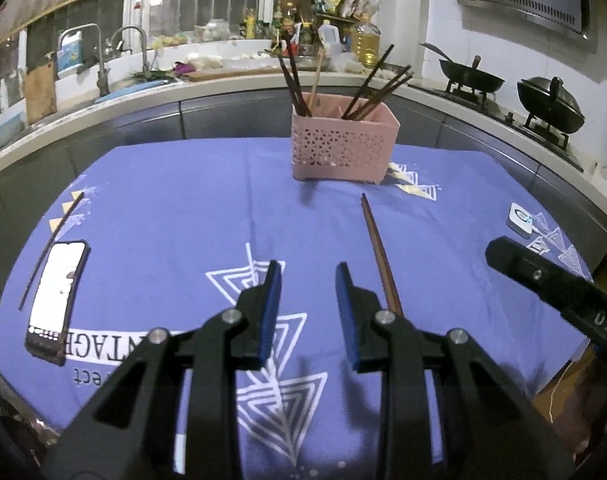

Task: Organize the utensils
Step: 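Move both open tools back over the last brown chopsticks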

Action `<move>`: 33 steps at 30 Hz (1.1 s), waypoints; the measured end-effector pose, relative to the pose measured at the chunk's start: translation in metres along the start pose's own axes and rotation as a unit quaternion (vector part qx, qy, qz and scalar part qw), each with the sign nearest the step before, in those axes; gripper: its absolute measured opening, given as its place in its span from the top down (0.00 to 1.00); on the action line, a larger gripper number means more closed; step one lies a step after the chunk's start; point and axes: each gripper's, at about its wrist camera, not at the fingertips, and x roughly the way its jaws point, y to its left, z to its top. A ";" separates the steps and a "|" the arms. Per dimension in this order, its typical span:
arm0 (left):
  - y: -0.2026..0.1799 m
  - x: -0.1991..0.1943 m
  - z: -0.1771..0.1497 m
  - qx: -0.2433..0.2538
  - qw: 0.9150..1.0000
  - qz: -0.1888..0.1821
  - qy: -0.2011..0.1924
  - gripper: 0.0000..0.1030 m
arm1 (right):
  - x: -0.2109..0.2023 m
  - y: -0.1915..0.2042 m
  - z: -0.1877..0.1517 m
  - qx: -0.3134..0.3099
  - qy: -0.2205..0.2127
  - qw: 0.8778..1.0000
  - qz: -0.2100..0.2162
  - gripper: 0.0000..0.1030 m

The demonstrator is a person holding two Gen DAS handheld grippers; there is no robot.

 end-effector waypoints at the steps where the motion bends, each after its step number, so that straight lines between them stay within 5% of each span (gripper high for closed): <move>1: 0.001 0.002 -0.001 0.000 1.000 -0.002 0.000 0.75 | 0.004 -0.001 0.003 -0.002 0.004 1.000 -0.004 0.94; 14: 0.009 0.036 -0.004 0.000 1.000 -0.003 0.020 0.75 | 0.056 -0.021 -0.009 0.019 0.070 0.997 -0.027 0.92; 17: 0.013 0.042 -0.005 -0.006 1.000 -0.004 0.026 0.75 | 0.063 -0.019 -0.012 0.012 0.085 0.996 -0.029 0.76; 19: 0.015 0.047 -0.005 -0.010 0.999 -0.008 0.031 0.75 | 0.063 -0.019 -0.012 0.009 0.084 0.996 -0.027 0.44; 20: 0.016 0.048 -0.005 -0.011 0.999 -0.009 0.032 0.75 | 0.061 -0.018 -0.012 0.006 0.079 0.996 -0.029 0.42; 33: 0.011 0.057 -0.002 0.003 1.000 -0.006 0.030 0.75 | 0.066 -0.021 -0.008 -0.011 0.077 0.995 -0.058 0.43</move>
